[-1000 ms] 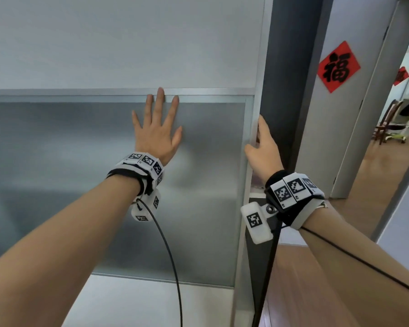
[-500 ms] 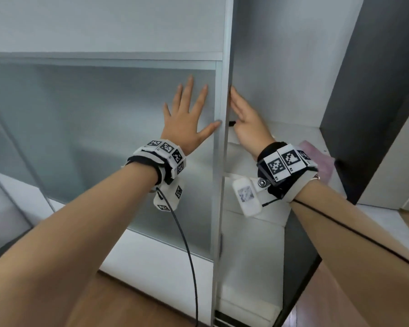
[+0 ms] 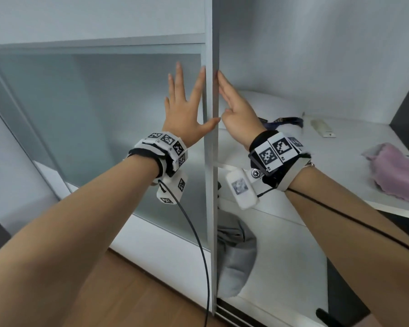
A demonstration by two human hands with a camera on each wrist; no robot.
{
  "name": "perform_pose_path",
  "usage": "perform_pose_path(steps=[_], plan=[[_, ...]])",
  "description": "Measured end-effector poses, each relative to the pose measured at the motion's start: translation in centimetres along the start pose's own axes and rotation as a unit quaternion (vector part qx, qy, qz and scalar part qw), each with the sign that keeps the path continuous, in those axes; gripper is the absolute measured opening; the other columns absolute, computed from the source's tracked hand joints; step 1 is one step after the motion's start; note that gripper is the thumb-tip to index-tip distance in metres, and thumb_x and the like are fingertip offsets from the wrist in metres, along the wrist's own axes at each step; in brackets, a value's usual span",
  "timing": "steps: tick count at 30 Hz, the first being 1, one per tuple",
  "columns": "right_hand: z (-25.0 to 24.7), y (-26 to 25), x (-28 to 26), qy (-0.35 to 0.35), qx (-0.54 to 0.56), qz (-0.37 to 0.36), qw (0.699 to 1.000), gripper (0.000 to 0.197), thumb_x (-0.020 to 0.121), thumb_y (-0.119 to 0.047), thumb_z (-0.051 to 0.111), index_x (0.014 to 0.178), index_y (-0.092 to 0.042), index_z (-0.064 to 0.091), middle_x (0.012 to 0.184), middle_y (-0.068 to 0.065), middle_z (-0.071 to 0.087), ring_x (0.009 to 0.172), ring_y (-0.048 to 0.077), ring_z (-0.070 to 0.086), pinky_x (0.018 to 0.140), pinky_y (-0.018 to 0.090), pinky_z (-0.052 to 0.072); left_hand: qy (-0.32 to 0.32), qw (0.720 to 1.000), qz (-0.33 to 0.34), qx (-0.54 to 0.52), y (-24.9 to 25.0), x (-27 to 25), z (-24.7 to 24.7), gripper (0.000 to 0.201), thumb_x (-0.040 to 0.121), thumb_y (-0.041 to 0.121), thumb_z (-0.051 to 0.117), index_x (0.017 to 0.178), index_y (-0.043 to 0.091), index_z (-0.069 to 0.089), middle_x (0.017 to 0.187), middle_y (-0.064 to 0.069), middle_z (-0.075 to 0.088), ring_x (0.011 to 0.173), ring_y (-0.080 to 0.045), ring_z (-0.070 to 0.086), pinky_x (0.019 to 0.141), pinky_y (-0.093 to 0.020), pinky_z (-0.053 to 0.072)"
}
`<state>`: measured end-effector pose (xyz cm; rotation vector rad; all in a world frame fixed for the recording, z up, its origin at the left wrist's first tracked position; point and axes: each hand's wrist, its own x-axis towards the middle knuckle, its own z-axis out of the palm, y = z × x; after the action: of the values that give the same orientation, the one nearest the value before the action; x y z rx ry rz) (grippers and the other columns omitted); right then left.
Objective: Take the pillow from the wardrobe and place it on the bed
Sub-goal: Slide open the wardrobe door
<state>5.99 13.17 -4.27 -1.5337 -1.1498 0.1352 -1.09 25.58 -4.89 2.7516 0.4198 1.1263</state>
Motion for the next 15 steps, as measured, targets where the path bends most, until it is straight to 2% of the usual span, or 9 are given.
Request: perform_pose_path(steps=[2, 4, 7, 10, 13, 15], plan=[[1.6, 0.4, 1.4, -0.010, -0.002, -0.001, 1.000, 0.089, 0.070, 0.005, 0.028, 0.153, -0.023, 0.015, 0.162, -0.004, 0.018, 0.149, 0.011, 0.018, 0.123, 0.032, 0.016, 0.001, 1.000, 0.003, 0.003, -2.3, 0.5, -0.1, 0.099, 0.077, 0.050, 0.060, 0.152, 0.029, -0.001, 0.159, -0.018, -0.014, 0.147, -0.043, -0.009, 0.115, -0.061, 0.015], [2.7, 0.9, 2.5, -0.013, -0.010, -0.006, 1.000, 0.088, 0.069, 0.002, 0.028, 0.152, -0.024, 0.019, 0.161, -0.004, 0.021, 0.148, 0.011, 0.020, 0.121, 0.028, 0.017, 0.003, 1.000, 0.016, 0.013, -4.3, 0.9, 0.1, 0.098, 0.079, 0.047, 0.059, 0.152, 0.023, 0.000, 0.160, -0.017, -0.011, 0.146, -0.044, -0.008, 0.115, -0.056, 0.013], [3.5, 1.6, 3.7, 0.002, -0.033, -0.005, 0.999, 0.079, 0.075, 0.005, 0.033, 0.149, -0.020, 0.029, 0.157, -0.001, 0.033, 0.145, 0.012, 0.029, 0.117, 0.025, 0.024, 0.009, 0.999, 0.029, 0.025, -7.2, 1.5, 0.2, 0.096, 0.080, 0.042, 0.057, 0.152, 0.014, 0.001, 0.161, -0.016, -0.007, 0.146, -0.045, -0.008, 0.117, -0.048, 0.009], [3.1, 2.2, 4.6, 0.027, -0.069, 0.009, 0.997, 0.068, 0.081, 0.008, 0.036, 0.143, -0.019, 0.041, 0.149, -0.001, 0.044, 0.139, 0.011, 0.038, 0.111, 0.024, 0.031, 0.013, 0.999, 0.028, 0.036, -9.6, 2.0, 0.2, 0.096, 0.079, 0.044, 0.053, 0.152, 0.009, 0.000, 0.161, -0.016, -0.004, 0.147, -0.042, -0.006, 0.116, -0.040, 0.005], [2.4, 3.2, 5.5, 0.048, -0.094, 0.025, 0.994, 0.059, 0.083, 0.006, 0.039, 0.136, -0.018, 0.050, 0.143, -0.002, 0.050, 0.134, 0.012, 0.043, 0.108, 0.025, 0.034, 0.013, 0.999, 0.007, 0.045, -11.5, 2.4, -0.1, 0.101, 0.080, 0.047, 0.057, 0.151, 0.008, -0.004, 0.161, -0.013, -0.007, 0.148, -0.040, -0.006, 0.117, -0.042, 0.006], [2.0, 4.1, 6.1, 0.061, -0.100, 0.034, 0.993, 0.054, 0.084, 0.004, 0.039, 0.130, -0.018, 0.055, 0.140, -0.002, 0.052, 0.131, 0.012, 0.046, 0.106, 0.027, 0.036, 0.014, 0.999, -0.013, 0.046, -12.6, 2.5, -0.4, 0.102, 0.083, 0.041, 0.061, 0.151, 0.010, -0.007, 0.162, -0.010, -0.009, 0.148, -0.038, -0.008, 0.118, -0.044, 0.008]])
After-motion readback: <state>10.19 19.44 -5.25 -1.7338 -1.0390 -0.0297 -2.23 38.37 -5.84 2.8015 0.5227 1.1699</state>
